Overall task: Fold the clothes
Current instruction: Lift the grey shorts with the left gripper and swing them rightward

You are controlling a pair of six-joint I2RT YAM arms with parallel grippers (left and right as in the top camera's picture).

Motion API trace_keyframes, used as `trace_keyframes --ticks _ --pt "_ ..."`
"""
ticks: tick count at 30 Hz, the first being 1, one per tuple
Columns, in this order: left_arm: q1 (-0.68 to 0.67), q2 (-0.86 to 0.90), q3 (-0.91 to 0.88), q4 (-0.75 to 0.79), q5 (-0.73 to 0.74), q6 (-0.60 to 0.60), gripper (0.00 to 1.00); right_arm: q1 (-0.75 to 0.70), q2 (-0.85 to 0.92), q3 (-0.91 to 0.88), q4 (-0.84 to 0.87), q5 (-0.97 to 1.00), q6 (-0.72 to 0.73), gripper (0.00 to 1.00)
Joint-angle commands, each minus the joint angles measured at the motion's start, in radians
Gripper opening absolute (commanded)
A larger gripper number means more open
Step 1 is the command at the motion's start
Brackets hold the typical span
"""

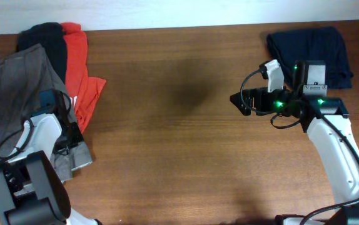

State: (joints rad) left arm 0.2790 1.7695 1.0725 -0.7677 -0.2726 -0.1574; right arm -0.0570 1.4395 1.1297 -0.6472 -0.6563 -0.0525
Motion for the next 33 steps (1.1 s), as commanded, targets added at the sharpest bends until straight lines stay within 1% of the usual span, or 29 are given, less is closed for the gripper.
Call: trace_keyframes --ticks 1,2,3,7,10,14,16,19,21,23,26,30,33 --pt "0.003 0.011 -0.007 0.011 0.007 -0.007 0.08 0.005 0.007 0.018 0.0 -0.012 0.001 1.0" --pt "0.003 0.011 -0.007 0.012 0.014 -0.006 0.02 0.005 0.007 0.018 0.0 -0.01 0.002 1.0" --pt "0.003 0.011 -0.006 0.012 0.024 -0.006 0.01 0.005 0.007 0.018 0.0 -0.005 0.002 1.0" --pt "0.003 0.01 0.022 -0.008 0.096 0.0 0.01 0.005 0.007 0.018 0.0 0.01 0.002 1.0" --pt "0.003 0.002 0.077 -0.055 0.167 0.051 0.01 0.005 0.007 0.018 0.0 0.01 0.002 1.0" --pt "-0.013 -0.034 0.201 -0.148 0.264 0.104 0.01 0.005 0.007 0.018 0.0 0.01 0.002 1.0" --pt "-0.048 -0.071 0.285 -0.186 0.316 0.135 0.01 0.005 0.007 0.018 0.0 0.01 0.002 1.0" --pt "-0.111 -0.115 0.372 -0.193 0.352 0.165 0.01 0.005 0.007 0.018 0.0 0.01 0.002 0.98" --pt "-0.196 -0.149 0.454 -0.183 0.363 0.205 0.01 0.005 0.007 0.019 0.003 0.01 0.002 0.93" --pt "-0.253 -0.158 0.506 -0.16 0.363 0.212 0.01 0.004 0.007 0.019 0.008 0.009 0.002 0.91" --pt "-0.333 -0.159 0.572 -0.089 0.363 0.211 0.01 0.004 0.003 0.02 0.016 -0.02 0.002 0.91" --pt "-0.431 -0.159 0.623 0.039 0.364 0.206 0.01 0.004 -0.002 0.021 0.023 -0.051 0.002 0.91" --pt "-0.5 -0.159 0.635 0.171 0.364 0.19 0.01 -0.002 -0.003 0.021 0.025 -0.051 0.015 0.91"
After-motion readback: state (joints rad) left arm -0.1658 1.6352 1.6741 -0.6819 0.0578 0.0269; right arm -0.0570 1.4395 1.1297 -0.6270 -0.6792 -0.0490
